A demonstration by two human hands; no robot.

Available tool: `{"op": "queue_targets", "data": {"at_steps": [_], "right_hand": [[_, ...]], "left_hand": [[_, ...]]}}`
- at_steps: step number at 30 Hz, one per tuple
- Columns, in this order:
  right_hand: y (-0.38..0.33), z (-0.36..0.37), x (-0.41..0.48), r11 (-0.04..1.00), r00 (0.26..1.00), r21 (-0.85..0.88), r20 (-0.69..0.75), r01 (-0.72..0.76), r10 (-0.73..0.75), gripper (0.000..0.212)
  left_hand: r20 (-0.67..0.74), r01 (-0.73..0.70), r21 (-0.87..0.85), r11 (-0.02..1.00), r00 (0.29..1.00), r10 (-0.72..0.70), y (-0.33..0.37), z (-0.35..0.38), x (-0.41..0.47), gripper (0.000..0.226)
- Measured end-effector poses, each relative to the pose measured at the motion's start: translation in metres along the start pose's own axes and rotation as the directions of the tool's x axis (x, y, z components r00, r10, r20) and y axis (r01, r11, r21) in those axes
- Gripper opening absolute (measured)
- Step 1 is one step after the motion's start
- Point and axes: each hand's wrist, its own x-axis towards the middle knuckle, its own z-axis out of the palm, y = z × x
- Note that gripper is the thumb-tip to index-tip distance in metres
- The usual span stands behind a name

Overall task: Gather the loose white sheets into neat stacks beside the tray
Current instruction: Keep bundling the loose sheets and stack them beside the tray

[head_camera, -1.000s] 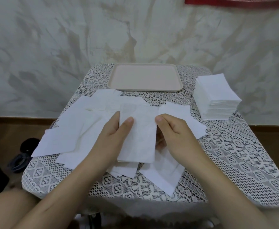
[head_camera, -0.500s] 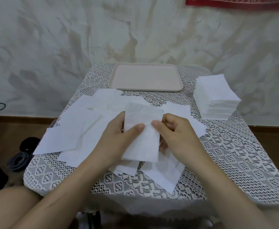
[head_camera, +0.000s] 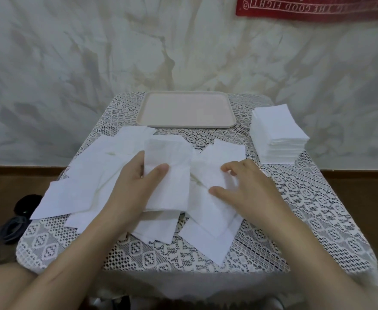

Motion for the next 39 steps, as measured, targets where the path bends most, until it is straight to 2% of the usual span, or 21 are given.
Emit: {"op": "queue_targets", "data": {"at_steps": [3,8,11,15,18,20,23,29,32,34,37,39], "right_hand": [[0.000,0.000,0.002,0.999,1.000,-0.047,0.030,0.012,-0.010,0.055],[0.001,0.002,0.017,0.996,0.997,-0.052,-0.003,0.075,-0.076,0.022],[0.002,0.001,0.023,0.993,0.993,-0.039,-0.032,0.115,-0.116,0.010],[0.001,0.004,0.023,0.974,0.966,-0.027,-0.124,0.224,-0.226,0.006],[-0.008,0.000,0.018,0.937,0.926,0.064,-0.188,0.345,-0.328,0.002],[-0.012,0.000,0.015,0.920,0.925,0.112,-0.114,0.375,-0.363,0.003],[-0.009,0.005,0.012,0.943,0.945,0.113,0.066,0.311,-0.320,0.006],[0.001,0.001,0.013,0.960,0.979,0.193,-0.026,0.201,-0.200,0.038],[0.005,0.006,0.022,0.978,0.989,0.174,-0.110,0.113,-0.095,0.024],[0.008,0.006,0.027,0.988,0.994,0.148,-0.106,0.039,-0.024,0.020],[0.014,0.003,0.030,0.995,0.998,0.089,-0.048,-0.033,0.038,0.038],[0.017,0.000,0.030,0.993,0.998,0.106,-0.015,-0.060,0.062,0.039]], "left_hand": [[0.003,0.013,-0.048,0.999,1.000,-0.013,-0.002,-0.001,0.002,0.017],[0.012,0.016,-0.097,0.995,1.000,-0.015,-0.005,-0.002,0.004,0.017],[0.024,0.018,-0.113,0.993,1.000,-0.016,-0.005,-0.003,0.004,0.017],[0.027,0.016,-0.122,0.992,1.000,-0.013,-0.003,-0.009,0.004,0.018],[0.013,0.049,-0.172,0.984,0.999,-0.048,0.001,-0.019,0.006,0.018],[-0.018,0.044,-0.172,0.984,0.999,-0.047,0.002,-0.027,0.008,0.017],[-0.017,0.052,-0.178,0.983,0.998,-0.056,0.000,-0.031,0.008,0.016],[0.030,0.054,-0.148,0.987,0.998,-0.050,-0.002,-0.025,0.005,0.016],[0.036,0.076,-0.162,0.984,0.997,-0.071,-0.002,-0.023,0.004,0.016],[0.036,0.080,-0.159,0.984,0.997,-0.075,-0.002,-0.022,0.004,0.016],[0.039,0.083,-0.171,0.982,0.996,-0.078,-0.002,-0.021,0.003,0.017],[0.041,0.091,-0.172,0.981,0.996,-0.085,-0.002,-0.020,0.003,0.018]]}}
